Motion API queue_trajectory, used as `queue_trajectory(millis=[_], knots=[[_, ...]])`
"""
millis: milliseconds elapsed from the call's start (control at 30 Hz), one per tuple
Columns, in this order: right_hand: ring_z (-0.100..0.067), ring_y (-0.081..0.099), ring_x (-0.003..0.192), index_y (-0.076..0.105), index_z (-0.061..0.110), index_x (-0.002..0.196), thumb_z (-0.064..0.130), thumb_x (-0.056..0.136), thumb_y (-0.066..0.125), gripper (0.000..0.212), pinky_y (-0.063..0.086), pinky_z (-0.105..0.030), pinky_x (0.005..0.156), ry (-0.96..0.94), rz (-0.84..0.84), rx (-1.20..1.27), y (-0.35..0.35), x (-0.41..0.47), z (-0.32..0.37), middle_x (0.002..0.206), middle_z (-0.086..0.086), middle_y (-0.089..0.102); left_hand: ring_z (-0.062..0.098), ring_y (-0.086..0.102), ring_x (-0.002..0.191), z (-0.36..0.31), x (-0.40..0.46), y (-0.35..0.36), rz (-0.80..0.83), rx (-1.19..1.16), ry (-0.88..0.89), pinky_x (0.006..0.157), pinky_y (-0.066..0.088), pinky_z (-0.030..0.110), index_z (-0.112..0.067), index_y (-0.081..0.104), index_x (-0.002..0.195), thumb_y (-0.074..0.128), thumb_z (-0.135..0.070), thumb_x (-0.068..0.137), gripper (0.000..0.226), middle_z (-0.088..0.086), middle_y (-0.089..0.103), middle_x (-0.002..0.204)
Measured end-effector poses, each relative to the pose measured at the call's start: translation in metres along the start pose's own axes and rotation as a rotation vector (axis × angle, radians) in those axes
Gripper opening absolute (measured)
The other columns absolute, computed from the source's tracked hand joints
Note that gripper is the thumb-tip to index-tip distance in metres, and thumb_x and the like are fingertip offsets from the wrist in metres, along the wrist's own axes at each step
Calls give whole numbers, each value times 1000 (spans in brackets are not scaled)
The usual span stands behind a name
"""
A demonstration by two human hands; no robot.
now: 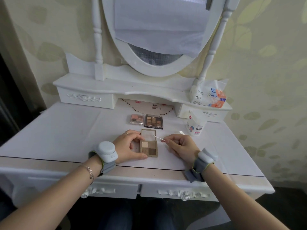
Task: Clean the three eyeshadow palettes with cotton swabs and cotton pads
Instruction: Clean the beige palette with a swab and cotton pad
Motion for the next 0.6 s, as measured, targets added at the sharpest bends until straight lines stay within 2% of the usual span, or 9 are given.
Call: queue_trajectory(millis=[133, 233, 300, 400, 467, 533, 600], knots=[[-3, 32, 38, 69, 16, 86, 8, 92, 55, 17, 27, -13, 42, -17, 22, -69, 2, 3, 1, 45, 2, 44, -21, 50, 77, 2, 3, 2, 16, -11, 20, 66, 39, 2, -22, 60, 113, 81, -46, 53, 68, -9, 44, 123], [-4, 31, 39, 68, 17, 82, 9, 93, 54, 20, 27, -14, 41, -25, 27, -58, 2, 4, 0, 43, 6, 45, -23, 48, 79, 3, 4, 2, 11, -36, 31, 66, 40, 2, -24, 60, 114, 69, -60, 42, 81, -12, 44, 123], [-6, 31, 39, 68, 17, 83, 9, 94, 53, 20, 27, -14, 41, -33, 25, -37, 2, 4, 0, 43, 6, 48, -23, 48, 80, 3, 4, 2, 16, -40, 30, 66, 40, 2, -25, 60, 114, 69, -60, 43, 80, -14, 43, 122], [-5, 39, 42, 66, 14, 92, 7, 95, 50, 18, 31, -15, 41, -36, 57, 41, 7, 4, 1, 49, 4, 58, -23, 47, 80, 4, 4, 2, 14, -24, 35, 67, 40, 3, -23, 60, 116, 83, -39, 58, 64, -13, 44, 123], [-5, 44, 45, 65, 11, 96, 6, 95, 49, 17, 35, -16, 43, -38, 76, 84, 10, 6, 2, 54, 3, 63, -22, 48, 83, 4, 4, 1, 7, -33, 43, 67, 41, 4, -23, 60, 115, 81, -46, 53, 69, -14, 44, 122], [-6, 47, 47, 65, 10, 95, 6, 95, 49, 17, 38, -16, 44, -33, 90, 93, 12, 8, 1, 57, 1, 65, -21, 49, 85, 2, 3, 1, 5, -52, 45, 66, 41, 4, -25, 60, 114, 69, -60, 43, 80, -17, 43, 119], [-6, 46, 46, 66, 11, 92, 5, 95, 49, 18, 39, -16, 45, -22, 100, 65, 13, 8, -1, 57, 2, 65, -21, 49, 86, 3, 3, 1, 9, -64, 41, 66, 41, 4, -25, 60, 113, 64, -63, 40, 83, -18, 43, 119]])
Point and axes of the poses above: each hand's wrist, its own x-axis towards the middle knuckle, its own y-axis out of the palm, z = x × y, the point moved 8 cm from there along x, towards the middle knuckle
